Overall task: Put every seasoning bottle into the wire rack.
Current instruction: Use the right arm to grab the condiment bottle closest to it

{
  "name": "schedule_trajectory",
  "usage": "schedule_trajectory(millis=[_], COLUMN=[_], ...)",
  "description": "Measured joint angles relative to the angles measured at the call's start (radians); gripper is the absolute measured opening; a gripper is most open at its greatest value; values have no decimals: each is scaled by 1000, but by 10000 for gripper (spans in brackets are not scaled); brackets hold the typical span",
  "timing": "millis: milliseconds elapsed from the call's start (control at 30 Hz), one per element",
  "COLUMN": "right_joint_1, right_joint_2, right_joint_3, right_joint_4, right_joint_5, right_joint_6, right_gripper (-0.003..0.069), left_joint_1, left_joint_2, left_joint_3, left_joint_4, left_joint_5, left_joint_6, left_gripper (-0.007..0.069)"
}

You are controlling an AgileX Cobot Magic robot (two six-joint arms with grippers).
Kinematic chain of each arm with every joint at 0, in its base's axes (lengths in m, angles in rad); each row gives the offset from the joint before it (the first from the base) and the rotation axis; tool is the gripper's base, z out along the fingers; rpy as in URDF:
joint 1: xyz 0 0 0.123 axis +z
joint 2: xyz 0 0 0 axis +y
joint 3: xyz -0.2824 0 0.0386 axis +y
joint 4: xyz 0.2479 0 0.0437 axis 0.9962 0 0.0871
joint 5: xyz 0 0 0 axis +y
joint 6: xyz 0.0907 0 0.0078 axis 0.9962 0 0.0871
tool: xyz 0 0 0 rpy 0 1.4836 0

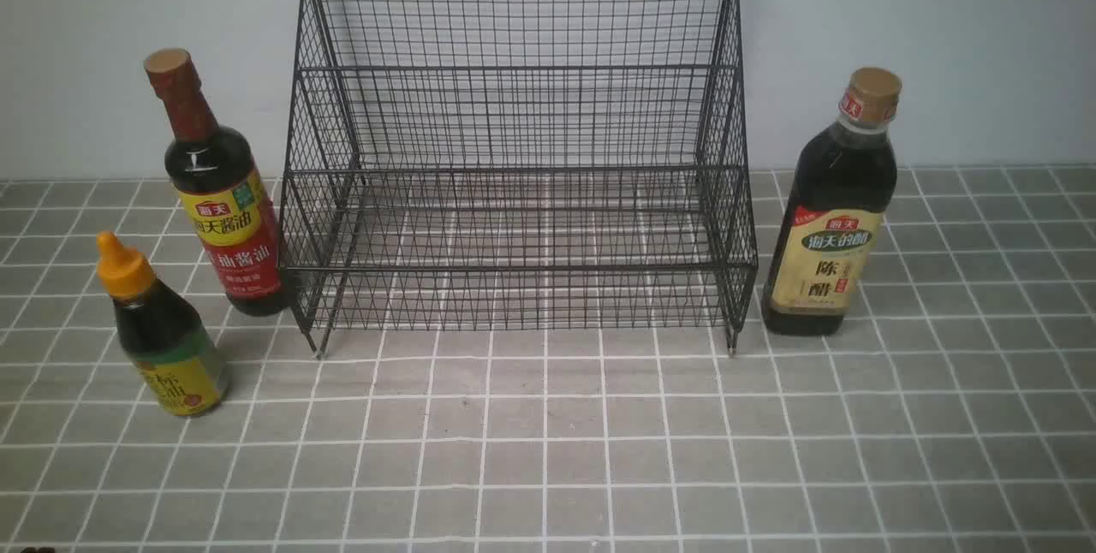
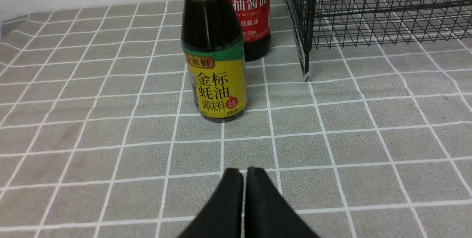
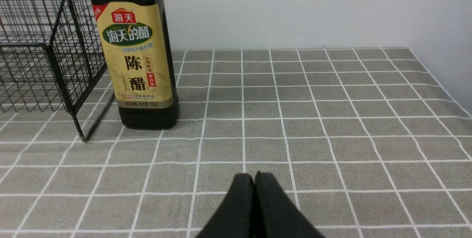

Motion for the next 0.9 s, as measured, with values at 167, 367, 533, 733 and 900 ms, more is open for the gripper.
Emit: schedule_trajectory(millis=[167, 367, 533, 733, 900], right_joint_1=[0, 0, 0, 0, 0], right_joint_2=[0, 0, 0, 0, 0], right_joint_3=[0, 0, 0, 0, 8], right_joint_4=[0, 0, -1, -4, 163], right_joint_5=[0, 0, 0, -2, -165], right_joint_6=[0, 0, 0, 0, 100], right_gripper=[-15, -15, -15, -15, -15], left_joint_1=[0, 0, 0, 0, 0], left_joint_2=[0, 0, 0, 0, 0], left_joint_3=[0, 0, 0, 0, 0], left_joint_4=[0, 0, 0, 0, 0], left_joint_5=[0, 0, 0, 0, 0], left_joint_6=[0, 0, 0, 0, 0], left_gripper=[-7, -7, -7, -7, -7])
